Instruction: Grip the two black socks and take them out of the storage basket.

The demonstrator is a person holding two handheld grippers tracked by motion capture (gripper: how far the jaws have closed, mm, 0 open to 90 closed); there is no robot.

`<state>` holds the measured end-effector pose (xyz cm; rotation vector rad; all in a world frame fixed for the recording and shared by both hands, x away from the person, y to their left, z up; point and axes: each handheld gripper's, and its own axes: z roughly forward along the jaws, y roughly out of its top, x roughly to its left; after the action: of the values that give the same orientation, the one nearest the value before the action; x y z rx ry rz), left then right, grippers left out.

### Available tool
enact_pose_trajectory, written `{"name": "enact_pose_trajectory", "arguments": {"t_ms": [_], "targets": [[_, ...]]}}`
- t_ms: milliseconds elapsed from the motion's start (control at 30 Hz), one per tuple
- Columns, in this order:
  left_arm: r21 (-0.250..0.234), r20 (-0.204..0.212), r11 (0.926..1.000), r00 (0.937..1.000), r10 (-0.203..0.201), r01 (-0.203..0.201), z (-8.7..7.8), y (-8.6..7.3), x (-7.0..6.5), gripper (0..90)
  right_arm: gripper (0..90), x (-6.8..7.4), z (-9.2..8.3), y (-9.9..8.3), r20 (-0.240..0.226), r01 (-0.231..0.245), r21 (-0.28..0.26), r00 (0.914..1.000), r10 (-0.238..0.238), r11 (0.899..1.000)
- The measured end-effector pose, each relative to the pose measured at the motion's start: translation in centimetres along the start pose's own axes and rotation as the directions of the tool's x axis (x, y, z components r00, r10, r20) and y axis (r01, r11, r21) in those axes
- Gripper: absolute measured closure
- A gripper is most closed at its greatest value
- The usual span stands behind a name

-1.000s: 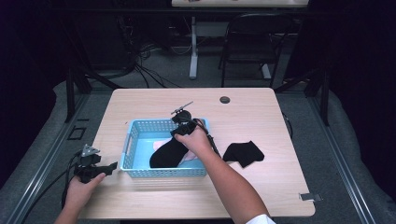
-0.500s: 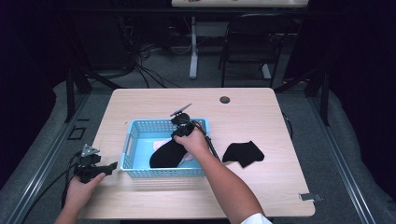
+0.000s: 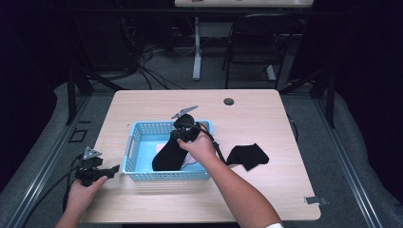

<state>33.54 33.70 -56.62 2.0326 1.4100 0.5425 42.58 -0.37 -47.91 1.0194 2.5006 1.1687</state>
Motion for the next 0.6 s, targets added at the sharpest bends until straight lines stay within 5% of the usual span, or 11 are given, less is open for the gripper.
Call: {"name": "enact_pose_trajectory", "arguments": {"t_ms": [233, 600], "targets": [[0.002, -0.002, 1.0000, 1.0000, 0.003, -0.003, 0.0, 0.0, -0.1, 23.7, 87.3, 1.9, -3.9, 1.6, -0.033, 0.055, -0.100, 0.9977, -0.059, 0.993], [0.001, -0.001, 1.0000, 1.0000, 0.001, -0.001, 0.0, 0.0, 0.0, 23.7, 87.3, 2.9, -7.0, 3.5, -0.022, 0.117, -0.125, 0.9924, -0.121, 0.985]]}}
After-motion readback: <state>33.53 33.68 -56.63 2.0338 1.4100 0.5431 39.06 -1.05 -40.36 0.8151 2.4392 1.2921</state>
